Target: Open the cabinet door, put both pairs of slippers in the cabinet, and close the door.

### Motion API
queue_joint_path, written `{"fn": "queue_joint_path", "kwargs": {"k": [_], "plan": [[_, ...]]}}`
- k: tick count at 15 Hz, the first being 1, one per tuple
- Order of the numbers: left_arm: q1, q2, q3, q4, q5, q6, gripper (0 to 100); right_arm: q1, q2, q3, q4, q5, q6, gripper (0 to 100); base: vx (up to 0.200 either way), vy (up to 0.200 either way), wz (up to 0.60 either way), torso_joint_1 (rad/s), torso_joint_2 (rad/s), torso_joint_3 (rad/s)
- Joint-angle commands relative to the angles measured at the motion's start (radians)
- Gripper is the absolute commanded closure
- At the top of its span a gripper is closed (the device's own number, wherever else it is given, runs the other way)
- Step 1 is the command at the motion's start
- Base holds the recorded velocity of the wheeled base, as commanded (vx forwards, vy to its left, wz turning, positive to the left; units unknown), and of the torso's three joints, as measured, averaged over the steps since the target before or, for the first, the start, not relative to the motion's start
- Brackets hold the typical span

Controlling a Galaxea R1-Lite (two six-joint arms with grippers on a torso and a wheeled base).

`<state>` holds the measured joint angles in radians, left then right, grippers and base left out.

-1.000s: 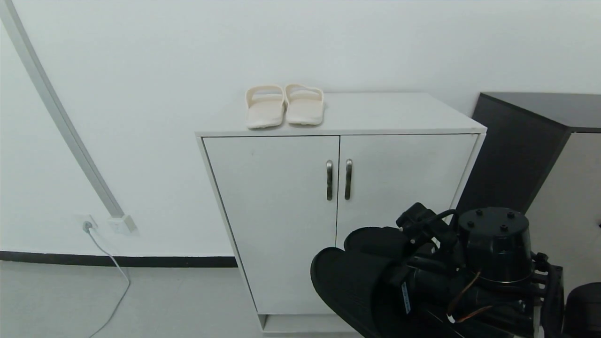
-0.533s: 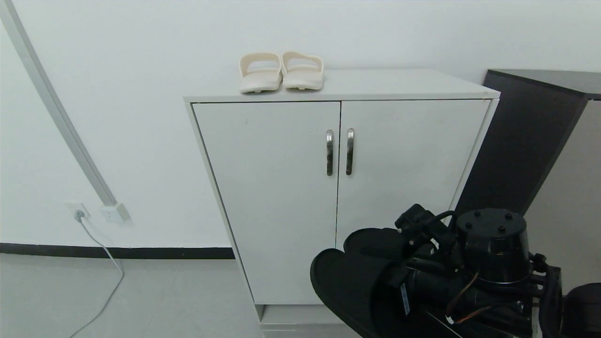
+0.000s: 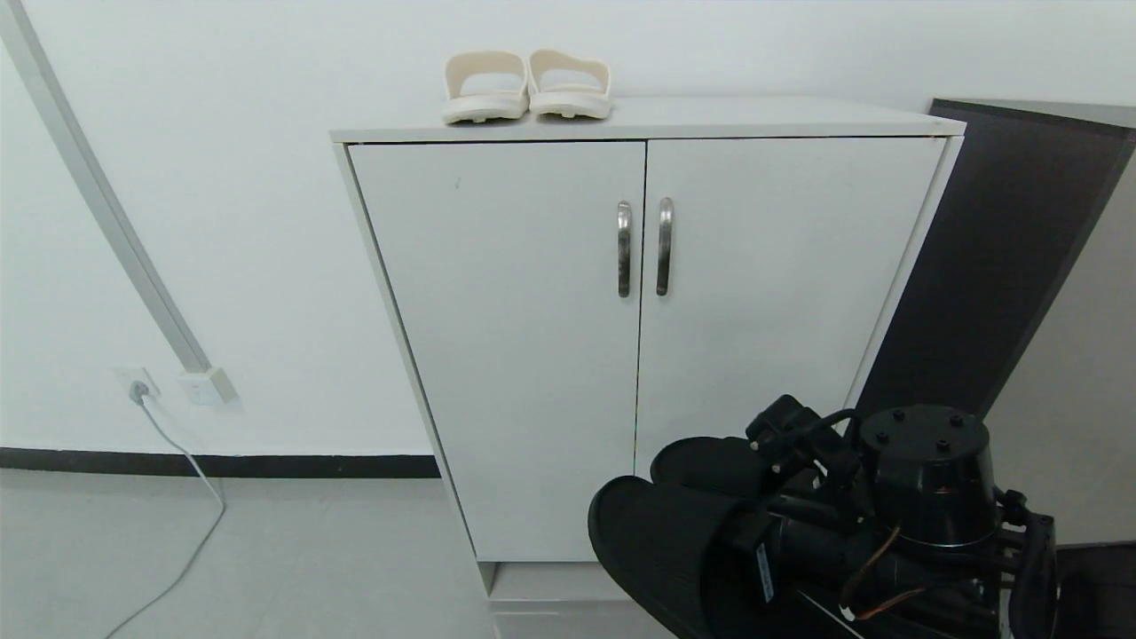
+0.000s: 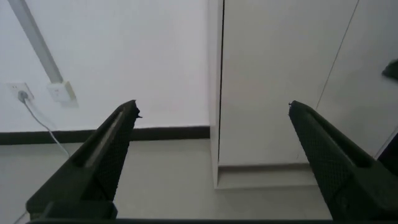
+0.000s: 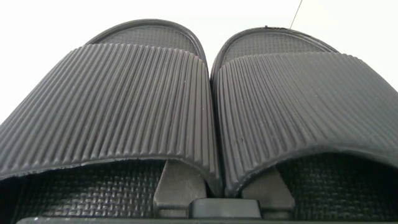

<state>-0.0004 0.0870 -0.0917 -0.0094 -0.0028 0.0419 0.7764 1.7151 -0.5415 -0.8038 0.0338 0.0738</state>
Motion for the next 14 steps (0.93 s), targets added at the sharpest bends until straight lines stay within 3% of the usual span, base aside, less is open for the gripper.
{"fn": "queue_joint_path", "kwargs": {"k": [1, 3, 4, 5, 7, 8, 9, 12, 14], "plan": [[-0.012, 0.272, -0.215, -0.024, -0.095, -0.062, 0, 0.000, 0.003, 0.003, 0.000, -0.003, 0.000, 100, 0.000, 0.000, 0.00, 0.000, 0.00, 0.000], [-0.013, 0.465, -0.290, -0.072, -0.224, -0.057, 0, -0.003, 0.000, 0.006, -0.006, -0.005, 0.000, 100, 0.000, 0.000, 0.00, 0.000, 0.00, 0.000], [-0.013, 0.507, -0.301, -0.096, -0.253, -0.048, 0, -0.003, 0.000, 0.009, -0.011, -0.005, 0.000, 100, 0.000, 0.000, 0.00, 0.000, 0.00, 0.000], [-0.041, 0.634, -0.324, -0.213, -0.358, -0.016, 0, -0.003, 0.000, 0.020, -0.037, -0.011, -0.012, 100, 0.000, 0.000, 0.00, 0.000, 0.00, 0.000], [-0.124, 0.758, -0.350, -0.333, -0.381, -0.013, 0, -0.003, 0.003, 0.025, -0.040, -0.032, -0.049, 100, 0.000, 0.000, 0.00, 0.000, 0.00, 0.000], [-0.231, 0.867, -0.392, -0.409, -0.349, -0.016, 0, -0.003, 0.001, 0.028, -0.044, -0.028, -0.054, 100, 0.000, 0.000, 0.00, 0.000, 0.00, 0.000], [-0.299, 0.913, -0.422, -0.426, -0.307, -0.016, 0, -0.003, 0.001, 0.028, -0.049, -0.026, -0.052, 100, 0.000, 0.000, 0.00, 0.000, 0.00, 0.000], [-0.572, 1.054, -0.568, -0.429, -0.132, -0.017, 0, -0.003, 0.003, 0.028, -0.054, -0.026, -0.052, 100, 0.000, 0.000, 0.00, 0.000, 0.00, 0.000], [-0.705, 1.143, -0.642, -0.429, -0.069, -0.019, 0, -0.003, 0.001, 0.028, -0.055, -0.026, -0.051, 100, 0.000, 0.000, 0.00, 0.000, 0.00, 0.000]]}}
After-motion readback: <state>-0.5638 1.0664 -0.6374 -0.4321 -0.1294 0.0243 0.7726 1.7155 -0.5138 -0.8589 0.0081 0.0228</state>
